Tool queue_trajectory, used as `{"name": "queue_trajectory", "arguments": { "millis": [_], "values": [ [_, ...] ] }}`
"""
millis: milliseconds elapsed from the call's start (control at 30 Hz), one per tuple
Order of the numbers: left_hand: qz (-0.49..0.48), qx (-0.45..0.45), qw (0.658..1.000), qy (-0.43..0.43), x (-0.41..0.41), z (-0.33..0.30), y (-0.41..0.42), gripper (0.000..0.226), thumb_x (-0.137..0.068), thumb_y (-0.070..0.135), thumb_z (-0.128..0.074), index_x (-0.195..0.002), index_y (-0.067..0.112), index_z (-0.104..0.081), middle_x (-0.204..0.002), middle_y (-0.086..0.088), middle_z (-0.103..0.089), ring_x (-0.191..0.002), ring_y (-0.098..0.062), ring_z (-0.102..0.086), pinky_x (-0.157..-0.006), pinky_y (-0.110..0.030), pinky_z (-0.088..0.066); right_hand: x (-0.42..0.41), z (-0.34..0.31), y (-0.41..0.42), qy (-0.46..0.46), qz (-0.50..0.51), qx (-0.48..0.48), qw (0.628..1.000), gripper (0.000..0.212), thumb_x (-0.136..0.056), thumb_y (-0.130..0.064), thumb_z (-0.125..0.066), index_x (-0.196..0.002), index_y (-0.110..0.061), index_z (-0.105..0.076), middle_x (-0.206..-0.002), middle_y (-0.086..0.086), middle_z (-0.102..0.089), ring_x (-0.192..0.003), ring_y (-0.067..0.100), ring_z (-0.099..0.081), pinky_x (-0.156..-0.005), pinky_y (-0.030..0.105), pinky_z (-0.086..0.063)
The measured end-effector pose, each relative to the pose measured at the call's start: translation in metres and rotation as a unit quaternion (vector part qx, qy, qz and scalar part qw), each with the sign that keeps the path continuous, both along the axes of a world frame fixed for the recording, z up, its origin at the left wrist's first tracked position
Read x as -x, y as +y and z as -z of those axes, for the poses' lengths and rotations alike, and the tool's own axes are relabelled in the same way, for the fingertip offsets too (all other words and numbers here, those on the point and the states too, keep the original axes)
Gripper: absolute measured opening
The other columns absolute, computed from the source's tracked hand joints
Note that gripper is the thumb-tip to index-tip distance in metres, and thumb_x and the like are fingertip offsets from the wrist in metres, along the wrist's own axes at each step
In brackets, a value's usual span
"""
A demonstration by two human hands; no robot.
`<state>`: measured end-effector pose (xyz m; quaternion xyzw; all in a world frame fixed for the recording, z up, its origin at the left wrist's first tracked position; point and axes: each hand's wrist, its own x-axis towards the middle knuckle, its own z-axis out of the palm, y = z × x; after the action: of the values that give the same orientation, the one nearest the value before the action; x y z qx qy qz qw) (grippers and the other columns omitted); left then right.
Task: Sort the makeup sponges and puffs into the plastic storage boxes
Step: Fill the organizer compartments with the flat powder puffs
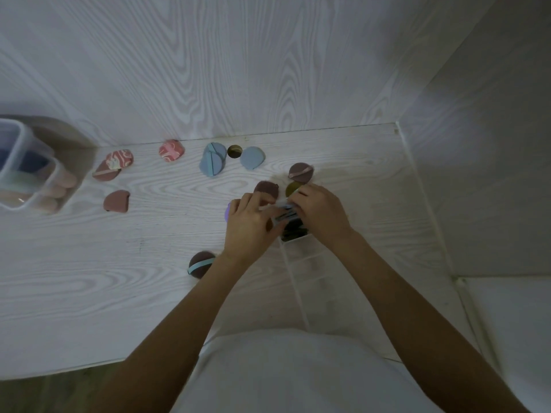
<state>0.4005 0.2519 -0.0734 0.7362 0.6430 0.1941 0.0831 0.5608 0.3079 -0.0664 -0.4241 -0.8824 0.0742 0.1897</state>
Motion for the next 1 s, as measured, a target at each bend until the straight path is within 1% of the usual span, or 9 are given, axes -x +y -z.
{"name": "queue_trajectory", "arguments": {
  "millis": [167,300,400,567,667,767,867,933,1000],
  "values": [
    [-0.069,0.053,0.991,-0.102,0.007,0.007,0.001,0.038,-0.082,0.038,-0.055,-0.111,0.016,-0.064,-0.1,-0.007,-0.065,-0.089,-0.023,-0.059,-0.078,-0.037,-0.043,0.002,-0.006,0.007,-0.052,-0.015,-0.027,0.998,0.012,-0.062,0.001,-0.074,-0.064,-0.008,-0.066,-0.062,0.008,-0.063,-0.052,0.02,-0.054,-0.048,0.026,-0.045],
    [-0.08,0.059,0.984,-0.151,0.007,0.009,0.003,0.032,-0.079,0.03,-0.067,-0.107,0.014,-0.066,-0.088,-0.006,-0.068,-0.076,-0.021,-0.062,-0.07,-0.033,-0.045,0.01,-0.009,0.008,-0.093,-0.037,-0.044,0.994,0.018,-0.054,0.002,-0.073,-0.056,-0.011,-0.061,-0.052,0.007,-0.057,-0.045,0.02,-0.049,-0.043,0.023,-0.037],
    [-0.089,0.054,0.982,-0.16,0.007,0.01,0.003,0.032,-0.079,0.027,-0.07,-0.108,0.014,-0.066,-0.089,-0.006,-0.068,-0.077,-0.019,-0.061,-0.069,-0.032,-0.047,0.006,-0.008,0.002,-0.09,-0.044,-0.057,0.993,0.013,-0.059,-0.002,-0.074,-0.064,-0.01,-0.065,-0.054,0.007,-0.061,-0.046,0.022,-0.054,-0.046,0.023,-0.041],
    [-0.083,0.046,0.977,-0.19,0.008,0.013,0.002,0.032,-0.08,0.027,-0.07,-0.109,0.013,-0.066,-0.093,-0.005,-0.068,-0.079,-0.017,-0.061,-0.069,-0.029,-0.049,0.007,0.006,0.003,-0.096,-0.027,-0.013,0.995,0.006,-0.067,-0.011,-0.073,-0.067,-0.011,-0.067,-0.058,0.008,-0.064,-0.053,0.023,-0.056,-0.051,0.027,-0.046],
    [-0.07,0.046,0.976,-0.201,0.01,0.014,0.002,0.034,-0.08,0.027,-0.071,-0.11,0.013,-0.066,-0.095,-0.005,-0.068,-0.081,-0.017,-0.061,-0.07,-0.026,-0.046,0.01,0.001,0.006,-0.13,-0.027,0.025,0.991,0.006,-0.065,-0.01,-0.074,-0.065,-0.012,-0.069,-0.056,0.009,-0.06,-0.056,0.024,-0.052,-0.048,0.027,-0.042],
    [-0.047,0.047,0.978,-0.198,0.017,0.014,0.003,0.032,-0.083,0.026,-0.069,-0.112,0.013,-0.066,-0.098,-0.007,-0.068,-0.084,-0.019,-0.061,-0.074,-0.028,-0.047,0.011,-0.022,0.008,-0.154,-0.017,0.044,0.987,0.007,-0.078,-0.011,-0.066,-0.078,-0.012,-0.073,-0.069,0.01,-0.065,-0.068,0.024,-0.055,-0.052,0.025,-0.034],
    [-0.079,0.059,0.968,-0.23,0.043,0.011,0.009,0.028,-0.088,0.027,-0.062,-0.114,0.017,-0.065,-0.106,-0.004,-0.066,-0.092,-0.017,-0.059,-0.078,-0.022,-0.042,0.019,-0.041,0.017,-0.072,0.033,0.05,0.996,0.014,-0.087,-0.016,-0.055,-0.085,-0.015,-0.069,-0.081,0.005,-0.066,-0.077,0.019,-0.055,-0.058,0.023,-0.031],
    [-0.128,0.052,0.959,-0.249,0.067,0.01,0.02,0.028,-0.09,0.026,-0.059,-0.115,0.016,-0.063,-0.107,-0.003,-0.065,-0.093,-0.016,-0.059,-0.078,-0.023,-0.043,0.034,-0.043,0.03,-0.012,0.051,0.088,0.995,0.015,-0.089,-0.017,-0.056,-0.097,-0.016,-0.068,-0.089,0.004,-0.068,-0.079,0.017,-0.055,-0.06,0.024,-0.034],
    [-0.198,0.053,0.946,-0.252,0.094,0.015,0.039,0.032,-0.091,0.029,-0.057,-0.119,0.013,-0.06,-0.111,-0.006,-0.063,-0.095,-0.017,-0.059,-0.079,-0.028,-0.045,0.057,-0.036,0.049,0.02,0.054,0.156,0.986,0.025,-0.091,-0.018,-0.056,-0.114,-0.015,-0.063,-0.108,0.006,-0.065,-0.093,0.02,-0.057,-0.072,0.027,-0.043]
  ]
}}
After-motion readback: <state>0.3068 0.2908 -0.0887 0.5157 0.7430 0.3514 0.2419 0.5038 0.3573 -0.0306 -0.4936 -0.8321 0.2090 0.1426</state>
